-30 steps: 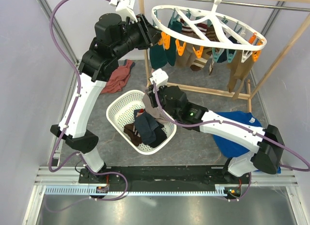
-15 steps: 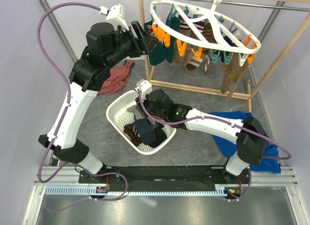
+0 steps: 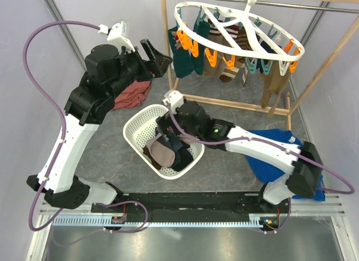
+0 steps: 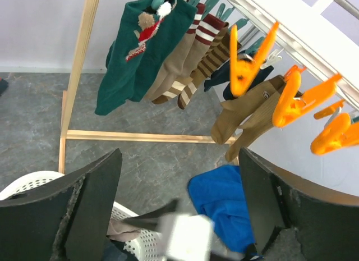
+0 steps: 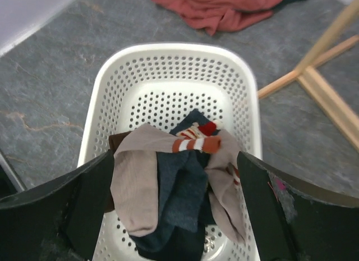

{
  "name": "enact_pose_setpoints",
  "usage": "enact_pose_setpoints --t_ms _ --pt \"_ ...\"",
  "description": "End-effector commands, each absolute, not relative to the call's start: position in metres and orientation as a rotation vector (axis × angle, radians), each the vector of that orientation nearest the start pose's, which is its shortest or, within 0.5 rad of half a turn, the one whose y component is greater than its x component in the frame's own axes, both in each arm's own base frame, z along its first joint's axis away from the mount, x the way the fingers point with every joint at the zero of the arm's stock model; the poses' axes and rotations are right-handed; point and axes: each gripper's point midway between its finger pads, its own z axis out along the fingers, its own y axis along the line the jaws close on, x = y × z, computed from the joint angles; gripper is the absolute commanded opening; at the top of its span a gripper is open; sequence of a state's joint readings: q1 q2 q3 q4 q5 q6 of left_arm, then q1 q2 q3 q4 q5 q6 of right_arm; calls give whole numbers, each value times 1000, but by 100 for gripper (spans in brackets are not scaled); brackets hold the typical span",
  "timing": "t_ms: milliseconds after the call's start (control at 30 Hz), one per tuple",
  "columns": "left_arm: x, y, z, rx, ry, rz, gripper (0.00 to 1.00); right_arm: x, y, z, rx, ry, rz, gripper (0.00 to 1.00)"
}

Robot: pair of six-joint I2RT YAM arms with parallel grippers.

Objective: Remove the socks clipped to the hanger

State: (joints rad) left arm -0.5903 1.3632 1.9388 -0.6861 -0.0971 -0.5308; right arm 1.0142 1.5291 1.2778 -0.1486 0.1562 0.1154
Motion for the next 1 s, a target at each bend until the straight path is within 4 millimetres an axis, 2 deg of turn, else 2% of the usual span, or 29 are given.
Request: enact_pose_setpoints --t_ms 0,33,67,100,200,267,333,367,433,467,567,667,700,800,967 --pt "287 -196 512 21 1651 -752 93 253 346 331 -635 1762 610 98" --pt "280 -198 516 51 1631 -778 94 249 340 341 -642 1760 611 98" --pt "279 -199 508 77 1638 -776 97 245 332 355 -637 1752 611 98" --pt "272 -198 510 94 1621 -790 98 240 322 368 -621 1771 602 98" --pt "253 -197 509 152 1575 -838 99 234 299 389 -539 1812 585 98" --pt "237 -198 506 198 1548 -886 99 226 286 395 -503 1837 599 98" --pt "224 -200 502 238 1534 -926 99 218 279 410 -434 1832 664 98" --pt "221 -199 501 245 1531 -932 99 212 270 423 -400 1804 703 98" --pt "217 -198 496 248 1535 -932 99 205 262 436 -356 1774 748 98" --pt "211 -194 499 247 1520 -937 99 200 254 449 -337 1736 779 98" --pt "205 -191 498 232 1519 -958 99 191 241 469 -304 1674 825 98" --pt "198 -195 498 247 1523 -1002 99 189 229 470 -249 1669 829 98" --pt "195 -197 497 259 1526 -1020 99 191 227 463 -234 1684 812 98" --pt "191 -201 495 280 1532 -1047 99 192 219 459 -172 1690 809 98" --pt "184 -202 494 299 1533 -1075 99 192 207 466 -109 1662 817 98"
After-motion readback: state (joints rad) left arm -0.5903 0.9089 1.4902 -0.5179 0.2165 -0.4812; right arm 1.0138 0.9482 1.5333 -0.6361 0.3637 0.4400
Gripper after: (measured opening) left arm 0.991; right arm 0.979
